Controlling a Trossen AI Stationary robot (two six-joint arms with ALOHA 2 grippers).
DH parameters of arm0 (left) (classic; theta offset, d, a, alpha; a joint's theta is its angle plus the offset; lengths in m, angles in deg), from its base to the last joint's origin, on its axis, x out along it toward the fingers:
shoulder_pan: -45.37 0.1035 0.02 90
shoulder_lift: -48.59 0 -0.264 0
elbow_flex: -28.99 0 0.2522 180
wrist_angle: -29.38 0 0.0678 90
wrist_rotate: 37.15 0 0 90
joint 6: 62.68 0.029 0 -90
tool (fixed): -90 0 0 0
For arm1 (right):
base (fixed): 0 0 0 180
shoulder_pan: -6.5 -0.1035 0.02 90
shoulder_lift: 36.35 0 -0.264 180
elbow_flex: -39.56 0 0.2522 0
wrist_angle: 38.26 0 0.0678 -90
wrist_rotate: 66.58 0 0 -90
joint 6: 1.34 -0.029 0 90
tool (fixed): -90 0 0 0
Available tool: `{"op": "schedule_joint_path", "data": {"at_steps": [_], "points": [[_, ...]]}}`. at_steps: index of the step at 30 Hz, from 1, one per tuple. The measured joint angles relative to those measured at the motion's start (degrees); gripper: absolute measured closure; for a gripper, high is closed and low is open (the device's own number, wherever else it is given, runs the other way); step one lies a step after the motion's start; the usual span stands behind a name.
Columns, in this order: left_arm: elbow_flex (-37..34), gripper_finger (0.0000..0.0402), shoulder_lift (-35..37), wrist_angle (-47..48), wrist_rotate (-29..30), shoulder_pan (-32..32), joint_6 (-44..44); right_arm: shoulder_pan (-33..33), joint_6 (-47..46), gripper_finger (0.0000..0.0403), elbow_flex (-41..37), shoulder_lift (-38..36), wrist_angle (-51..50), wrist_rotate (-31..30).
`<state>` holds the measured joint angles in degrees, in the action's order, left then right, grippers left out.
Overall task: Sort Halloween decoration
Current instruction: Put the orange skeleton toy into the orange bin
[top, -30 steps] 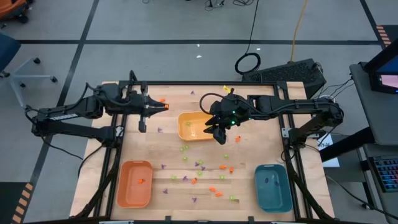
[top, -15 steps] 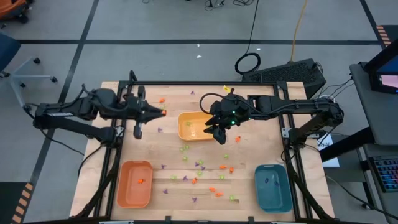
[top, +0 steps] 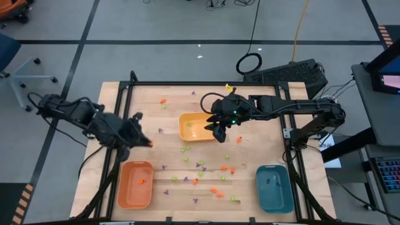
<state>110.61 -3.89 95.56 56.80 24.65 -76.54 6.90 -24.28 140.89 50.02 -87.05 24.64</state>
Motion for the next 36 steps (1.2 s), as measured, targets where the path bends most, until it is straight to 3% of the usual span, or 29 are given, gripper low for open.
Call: {"op": "schedule_joint_path", "data": {"at_steps": [8, 14, 24, 29, 36], "points": [[-0.3, 0.0386, -5.9, 16.3, -3.6, -6.1, -11.4, 0.0, 0.1, 0.0245, 0.0, 0.0, 0.0, -1.9], [-3.9, 0.0386, -9.7, 15.2, -7.4, -8.8, -14.4, 0.1, 0.0, 0.0245, 0.0, 0.0, 0.0, -5.8], [-10.2, 0.0386, -15.5, 10.9, -8.4, -12.9, -25.7, 0.0, -0.4, 0.0245, 0.0, 0.0, -0.2, -5.7], [-10.4, 0.0386, -19.0, 10.1, -8.4, -15.1, -26.4, 0.0, -2.5, 0.0245, 0.0, 0.0, -0.4, -5.7], [-10.4, 0.0386, -23.4, 2.2, -7.7, -18.9, -30.5, 0.0, -3.1, 0.0245, 0.0, 0.0, -0.5, -5.7]]}}
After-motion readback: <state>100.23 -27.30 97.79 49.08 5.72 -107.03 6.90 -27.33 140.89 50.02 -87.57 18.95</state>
